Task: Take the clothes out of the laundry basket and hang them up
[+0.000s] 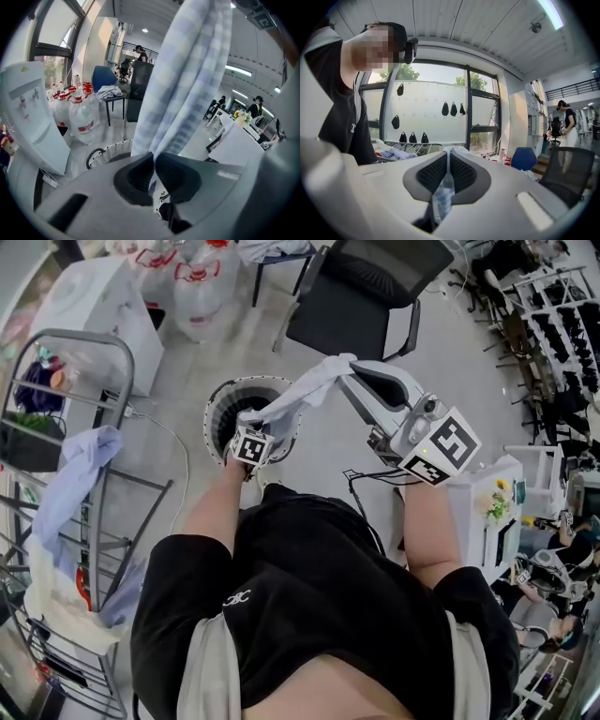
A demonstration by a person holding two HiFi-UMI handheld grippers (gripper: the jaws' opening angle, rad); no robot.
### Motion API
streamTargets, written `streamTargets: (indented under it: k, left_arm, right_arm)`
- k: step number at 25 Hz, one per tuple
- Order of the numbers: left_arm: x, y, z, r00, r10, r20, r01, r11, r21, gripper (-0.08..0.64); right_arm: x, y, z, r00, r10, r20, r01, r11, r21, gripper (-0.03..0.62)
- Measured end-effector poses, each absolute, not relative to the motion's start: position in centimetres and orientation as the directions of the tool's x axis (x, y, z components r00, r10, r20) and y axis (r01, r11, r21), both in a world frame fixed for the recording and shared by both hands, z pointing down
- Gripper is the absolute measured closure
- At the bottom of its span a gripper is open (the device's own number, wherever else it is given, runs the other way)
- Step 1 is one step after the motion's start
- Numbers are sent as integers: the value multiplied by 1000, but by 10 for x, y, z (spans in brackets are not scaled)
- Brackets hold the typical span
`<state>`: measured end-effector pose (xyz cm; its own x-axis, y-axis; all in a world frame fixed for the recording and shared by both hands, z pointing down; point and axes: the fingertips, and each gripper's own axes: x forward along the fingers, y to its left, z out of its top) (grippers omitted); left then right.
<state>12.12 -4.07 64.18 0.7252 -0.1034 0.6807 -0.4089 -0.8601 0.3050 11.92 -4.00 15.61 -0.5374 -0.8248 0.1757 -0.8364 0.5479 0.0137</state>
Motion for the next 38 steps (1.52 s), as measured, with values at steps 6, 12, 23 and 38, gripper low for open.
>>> streamTargets:
  k: [6,12,23,38]
  left_arm:
    - [93,-48,631,710,-109,696,-481,-796,367,541]
    - [56,-61,592,716,-153,681,-522,-765,377,541]
    - [-8,-89,443,732,-364,576,-583,-772,253,541]
    - [-119,-66,296,539,-725,428,-823,-561,86,540]
  right_arm:
    - [152,-39,161,-481,-860,171,-870,492,27,558]
    - [175,-38,169,-454,-878,151,-887,461,10,558]
    - [182,-57,182,-498,-861,108,-867,498,-25,557]
    - [98,-111,189,-780,-624,51,-626,776,-75,557]
